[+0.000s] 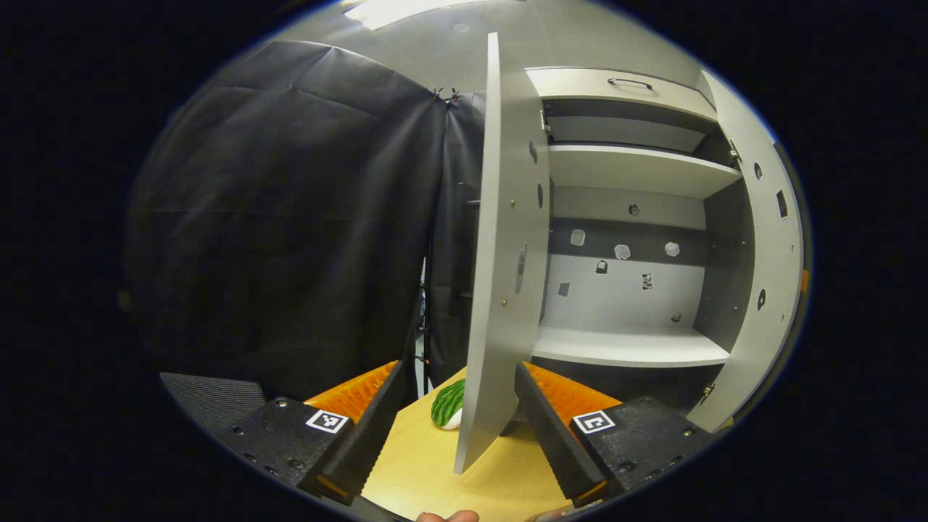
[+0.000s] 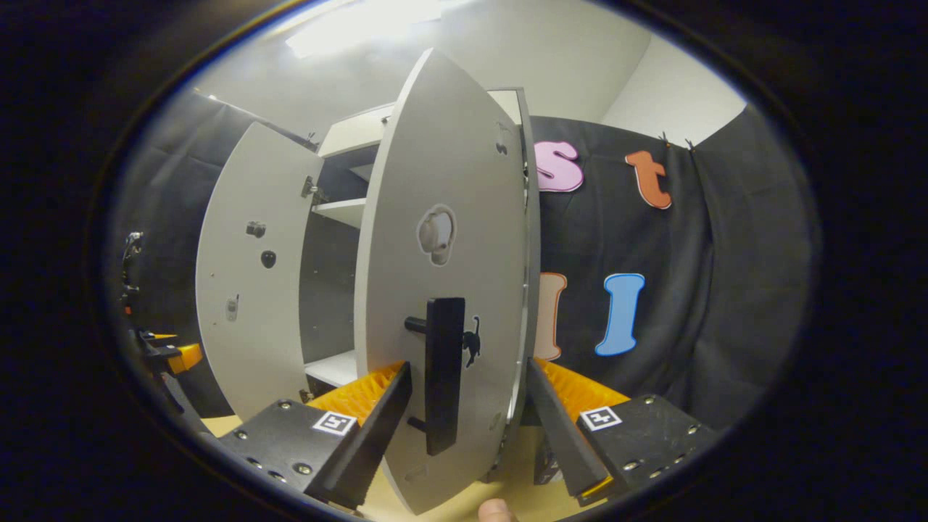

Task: Grasp the bottle in the cabinet with the left hand and place it on the coaster, then close the right door with the right hand and the left door with the left hand.

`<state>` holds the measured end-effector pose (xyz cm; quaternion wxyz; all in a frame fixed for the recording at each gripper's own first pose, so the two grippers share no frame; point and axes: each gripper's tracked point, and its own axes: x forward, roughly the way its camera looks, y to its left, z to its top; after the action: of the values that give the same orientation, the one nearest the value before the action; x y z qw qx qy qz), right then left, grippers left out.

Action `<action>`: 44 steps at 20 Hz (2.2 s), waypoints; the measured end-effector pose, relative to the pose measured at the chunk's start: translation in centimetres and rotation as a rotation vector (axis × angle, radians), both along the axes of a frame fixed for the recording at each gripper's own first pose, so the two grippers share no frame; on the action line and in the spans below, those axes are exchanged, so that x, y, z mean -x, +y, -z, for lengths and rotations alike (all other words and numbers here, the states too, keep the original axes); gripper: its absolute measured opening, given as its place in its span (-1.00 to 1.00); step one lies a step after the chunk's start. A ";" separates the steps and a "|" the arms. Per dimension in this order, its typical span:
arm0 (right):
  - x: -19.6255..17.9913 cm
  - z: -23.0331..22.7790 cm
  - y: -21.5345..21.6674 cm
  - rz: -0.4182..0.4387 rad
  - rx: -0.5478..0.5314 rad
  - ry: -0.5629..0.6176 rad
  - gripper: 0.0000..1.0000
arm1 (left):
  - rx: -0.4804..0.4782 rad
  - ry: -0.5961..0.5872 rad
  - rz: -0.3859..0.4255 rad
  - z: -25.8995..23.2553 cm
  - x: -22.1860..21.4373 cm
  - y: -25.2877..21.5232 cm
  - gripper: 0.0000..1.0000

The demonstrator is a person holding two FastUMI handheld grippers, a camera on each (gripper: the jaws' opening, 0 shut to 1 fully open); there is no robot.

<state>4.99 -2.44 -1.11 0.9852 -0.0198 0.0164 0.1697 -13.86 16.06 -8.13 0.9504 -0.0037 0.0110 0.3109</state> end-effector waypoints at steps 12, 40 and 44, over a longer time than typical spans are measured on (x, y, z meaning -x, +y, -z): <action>-0.4 0.7 7.4 -0.074 -0.060 0.038 0.93 | 0.004 -0.016 -0.023 -0.5 -1.3 4.8 0.93; -1.2 2.2 8.9 -0.044 -0.029 0.042 0.93 | 0.029 -0.022 0.039 -0.2 -3.5 7.3 0.80; -1.3 2.3 8.7 -0.046 -0.027 0.042 0.93 | 0.053 -0.034 0.039 -0.1 -3.6 7.2 0.89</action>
<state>6.25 6.31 -3.39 0.9806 -0.0032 0.0343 0.1930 -10.30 23.29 -8.07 0.9558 -0.0342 0.0033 0.2919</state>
